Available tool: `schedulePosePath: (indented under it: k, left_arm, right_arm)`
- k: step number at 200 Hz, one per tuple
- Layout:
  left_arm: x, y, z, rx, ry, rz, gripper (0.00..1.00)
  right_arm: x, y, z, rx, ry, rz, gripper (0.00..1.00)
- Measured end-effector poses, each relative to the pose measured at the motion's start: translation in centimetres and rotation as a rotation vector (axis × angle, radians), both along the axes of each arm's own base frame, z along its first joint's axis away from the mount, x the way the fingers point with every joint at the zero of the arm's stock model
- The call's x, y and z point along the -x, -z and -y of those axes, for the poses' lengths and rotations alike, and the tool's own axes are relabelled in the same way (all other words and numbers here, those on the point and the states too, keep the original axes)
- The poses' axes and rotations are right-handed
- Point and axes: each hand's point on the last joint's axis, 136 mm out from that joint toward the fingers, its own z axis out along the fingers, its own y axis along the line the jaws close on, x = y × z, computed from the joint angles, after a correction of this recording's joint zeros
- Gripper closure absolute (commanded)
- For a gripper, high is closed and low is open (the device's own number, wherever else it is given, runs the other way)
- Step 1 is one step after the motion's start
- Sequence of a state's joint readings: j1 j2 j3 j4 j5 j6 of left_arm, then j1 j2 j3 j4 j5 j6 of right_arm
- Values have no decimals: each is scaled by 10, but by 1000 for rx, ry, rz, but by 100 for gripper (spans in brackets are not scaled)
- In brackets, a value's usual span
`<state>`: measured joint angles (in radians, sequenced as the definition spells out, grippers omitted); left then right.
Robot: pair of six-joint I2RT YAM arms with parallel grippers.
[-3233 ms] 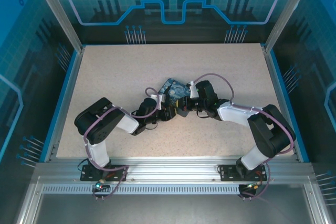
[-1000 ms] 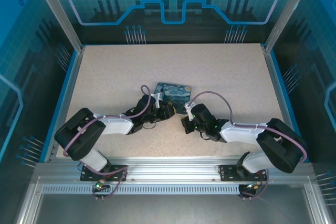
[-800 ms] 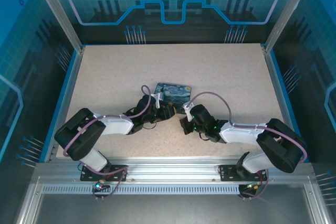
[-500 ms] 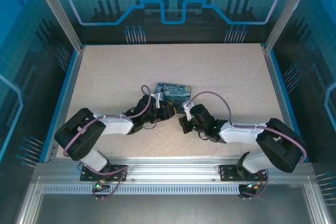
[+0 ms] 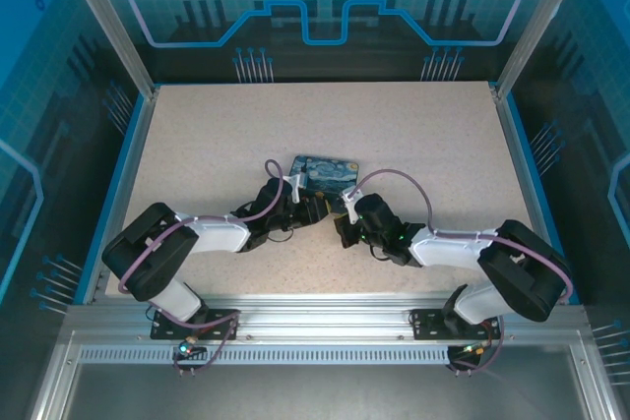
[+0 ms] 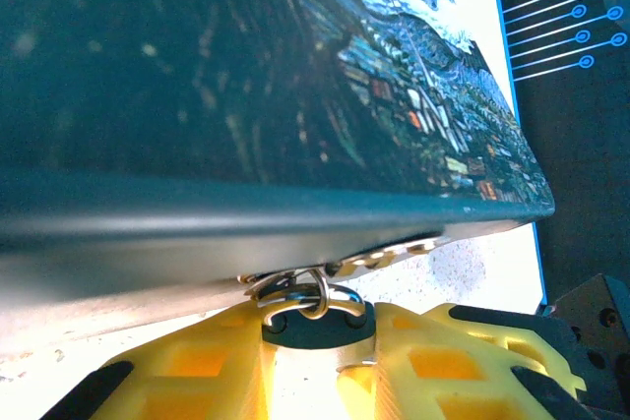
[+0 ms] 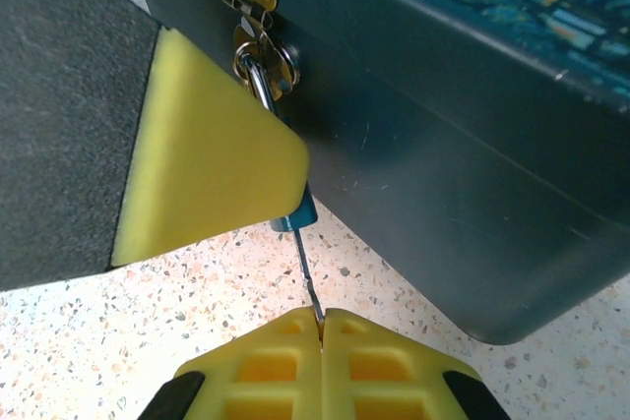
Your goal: Unlock the padlock with the key
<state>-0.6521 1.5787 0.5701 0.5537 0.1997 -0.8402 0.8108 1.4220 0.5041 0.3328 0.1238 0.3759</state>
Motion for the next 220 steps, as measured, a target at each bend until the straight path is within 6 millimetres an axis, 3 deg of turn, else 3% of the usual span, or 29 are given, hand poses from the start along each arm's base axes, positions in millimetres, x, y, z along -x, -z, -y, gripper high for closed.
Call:
schedulePosePath:
  k: [220]
  left_arm:
    - [-4,-3,0,10,-28,-3,73]
  right_arm:
    - [-7,-4,-5,-54,4,69,100]
